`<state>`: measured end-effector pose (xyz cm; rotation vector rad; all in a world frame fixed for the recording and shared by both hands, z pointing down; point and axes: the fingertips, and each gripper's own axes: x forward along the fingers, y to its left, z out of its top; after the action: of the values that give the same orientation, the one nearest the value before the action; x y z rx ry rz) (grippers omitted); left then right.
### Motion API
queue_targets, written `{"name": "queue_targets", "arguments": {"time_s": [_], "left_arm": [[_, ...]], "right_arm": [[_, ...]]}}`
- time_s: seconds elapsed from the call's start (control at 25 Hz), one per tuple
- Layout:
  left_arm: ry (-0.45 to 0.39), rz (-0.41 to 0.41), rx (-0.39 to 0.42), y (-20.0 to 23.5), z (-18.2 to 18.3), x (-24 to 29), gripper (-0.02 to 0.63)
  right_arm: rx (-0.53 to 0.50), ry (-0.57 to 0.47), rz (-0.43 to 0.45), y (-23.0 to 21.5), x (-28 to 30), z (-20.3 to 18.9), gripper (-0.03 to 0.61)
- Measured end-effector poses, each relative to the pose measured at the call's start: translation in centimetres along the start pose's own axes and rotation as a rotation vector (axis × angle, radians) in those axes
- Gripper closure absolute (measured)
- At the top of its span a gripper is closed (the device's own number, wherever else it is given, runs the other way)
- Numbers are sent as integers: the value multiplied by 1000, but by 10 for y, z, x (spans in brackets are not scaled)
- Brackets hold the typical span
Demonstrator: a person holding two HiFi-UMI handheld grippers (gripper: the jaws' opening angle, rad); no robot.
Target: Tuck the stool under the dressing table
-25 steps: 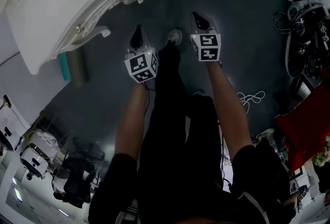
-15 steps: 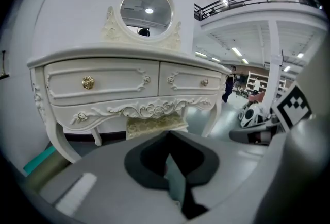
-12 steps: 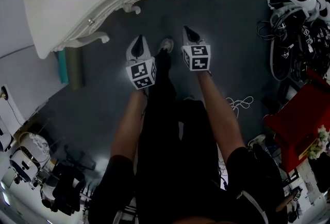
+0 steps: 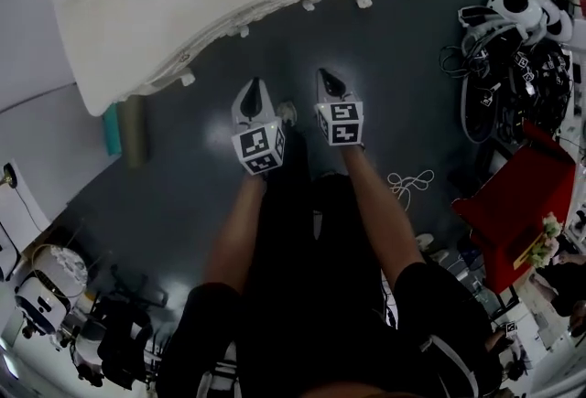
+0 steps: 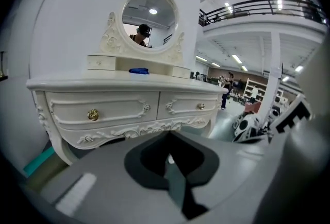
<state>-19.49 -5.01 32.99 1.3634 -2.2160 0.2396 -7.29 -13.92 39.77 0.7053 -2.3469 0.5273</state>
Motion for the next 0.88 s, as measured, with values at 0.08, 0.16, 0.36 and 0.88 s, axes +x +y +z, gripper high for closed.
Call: {"name": "queue_targets", "arguments": {"time_s": [0.08, 0.16, 0.36, 0.88], "left_arm": [[19, -4, -7, 0, 4, 0, 606], [35, 3, 2, 1, 10, -4, 606], [56, 35, -22, -5, 30, -30, 606], [39, 40, -31, -54, 85, -149, 606]], "right_arm": [[10, 16, -7, 5, -7, 3, 580], [26, 34, -6, 10, -17, 8, 580], [29, 36, 11, 9, -58, 22, 580], [-18, -20, 40, 20, -174, 66, 580]]}}
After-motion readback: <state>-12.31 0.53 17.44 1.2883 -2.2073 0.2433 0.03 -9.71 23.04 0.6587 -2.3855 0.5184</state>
